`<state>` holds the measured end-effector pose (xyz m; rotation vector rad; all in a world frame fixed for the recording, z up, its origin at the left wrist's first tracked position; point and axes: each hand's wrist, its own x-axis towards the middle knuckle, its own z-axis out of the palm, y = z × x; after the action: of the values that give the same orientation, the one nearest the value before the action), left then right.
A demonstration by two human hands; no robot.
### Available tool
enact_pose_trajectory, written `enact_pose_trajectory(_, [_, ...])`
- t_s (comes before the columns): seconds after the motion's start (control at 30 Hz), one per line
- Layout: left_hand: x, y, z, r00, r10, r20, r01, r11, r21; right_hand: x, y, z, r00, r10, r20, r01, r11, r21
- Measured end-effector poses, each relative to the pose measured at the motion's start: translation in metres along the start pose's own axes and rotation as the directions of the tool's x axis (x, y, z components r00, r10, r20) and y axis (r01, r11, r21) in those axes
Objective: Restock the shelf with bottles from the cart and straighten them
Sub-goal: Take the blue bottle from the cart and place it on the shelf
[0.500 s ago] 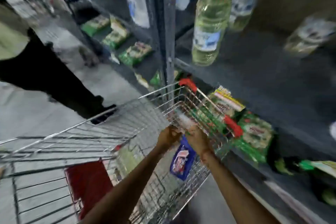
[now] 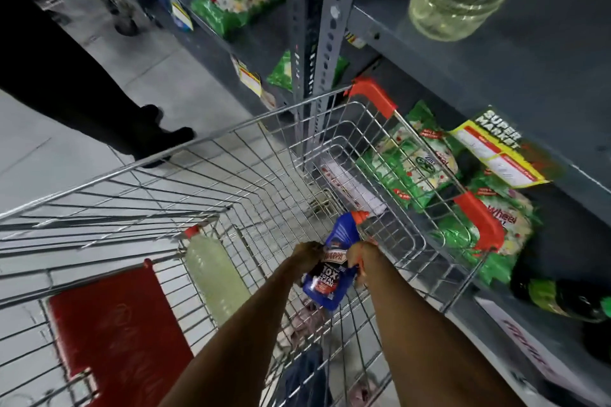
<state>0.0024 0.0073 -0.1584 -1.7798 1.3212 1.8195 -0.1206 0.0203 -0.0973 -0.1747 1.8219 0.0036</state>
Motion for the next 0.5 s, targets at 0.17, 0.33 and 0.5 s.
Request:
enact_pose_trajectory(0.17, [-0.006,-0.003,0.002,1.000,0.004,0.017,-0.002,0.994,-0.113,-0.007,-0.004,-0.001,1.000,0.019,0.001,-0.019,0.998,-0.054])
enact_pose_trajectory(0.33, [-0.036,0.014,-0.006,0.985,0.173,-0.018,-0.172,0.957,-0.236,-0.033,-0.007,-0.009,0.995,-0.047,-0.090,0.061,0.984,0.167])
enact_pose_trajectory(0.5, [-0.104,0.053,-0.018,0.938,0.322,-0.131,-0.342,0.923,-0.176,-0.079,-0.003,-0.037,0.941,-0.308,-0.141,0.328,0.932,0.152])
